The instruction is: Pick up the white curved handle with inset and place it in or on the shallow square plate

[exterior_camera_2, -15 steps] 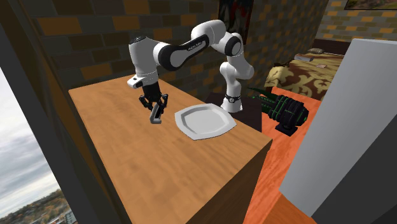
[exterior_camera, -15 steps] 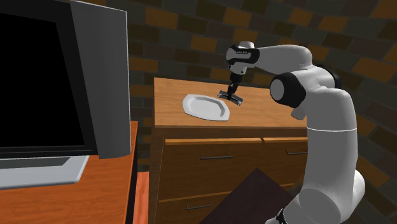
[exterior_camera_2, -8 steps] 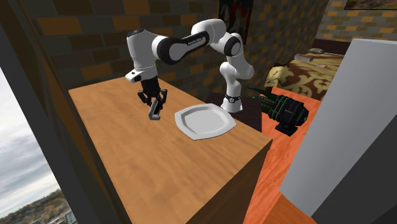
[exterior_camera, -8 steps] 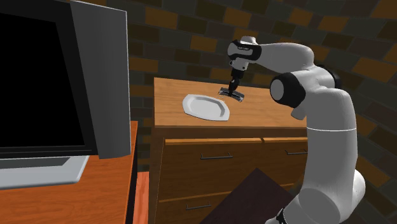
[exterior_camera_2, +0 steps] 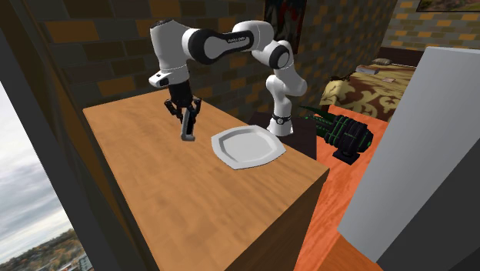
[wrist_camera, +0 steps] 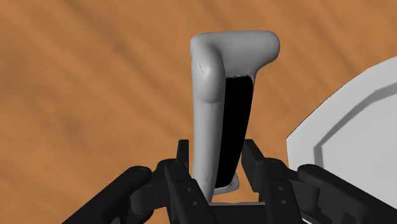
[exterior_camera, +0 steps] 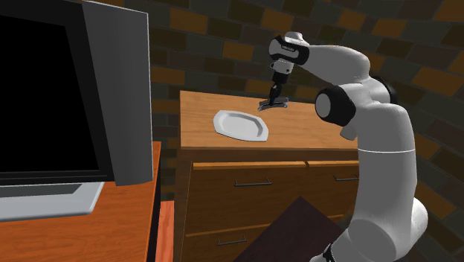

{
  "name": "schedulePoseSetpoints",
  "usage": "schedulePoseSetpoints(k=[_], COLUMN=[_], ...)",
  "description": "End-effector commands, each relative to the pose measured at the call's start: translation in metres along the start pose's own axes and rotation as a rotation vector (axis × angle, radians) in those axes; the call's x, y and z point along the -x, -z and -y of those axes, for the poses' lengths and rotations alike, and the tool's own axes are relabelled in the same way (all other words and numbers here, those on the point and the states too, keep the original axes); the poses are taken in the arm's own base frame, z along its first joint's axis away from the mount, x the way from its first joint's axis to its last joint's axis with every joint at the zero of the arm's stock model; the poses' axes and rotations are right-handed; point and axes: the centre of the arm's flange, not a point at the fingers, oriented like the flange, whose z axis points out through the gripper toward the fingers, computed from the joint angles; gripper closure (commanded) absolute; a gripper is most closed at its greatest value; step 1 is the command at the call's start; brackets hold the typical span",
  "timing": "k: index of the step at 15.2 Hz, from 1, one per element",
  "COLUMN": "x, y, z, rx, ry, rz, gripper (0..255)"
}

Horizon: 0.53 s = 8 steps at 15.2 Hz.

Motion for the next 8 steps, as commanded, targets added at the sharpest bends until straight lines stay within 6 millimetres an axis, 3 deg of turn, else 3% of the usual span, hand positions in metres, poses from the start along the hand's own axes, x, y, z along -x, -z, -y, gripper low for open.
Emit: schedulePoseSetpoints(k=[1, 3, 8], x=[0.001, 0.001, -0.014], y=[0.010, 0.020, 0.017], z=[0.000, 0.001, 0.065], rx=[0.000, 0.000, 0.000], ry=[0.000, 0.000, 0.000], rz=[0.000, 0.000, 0.000], gripper=[255, 255, 255])
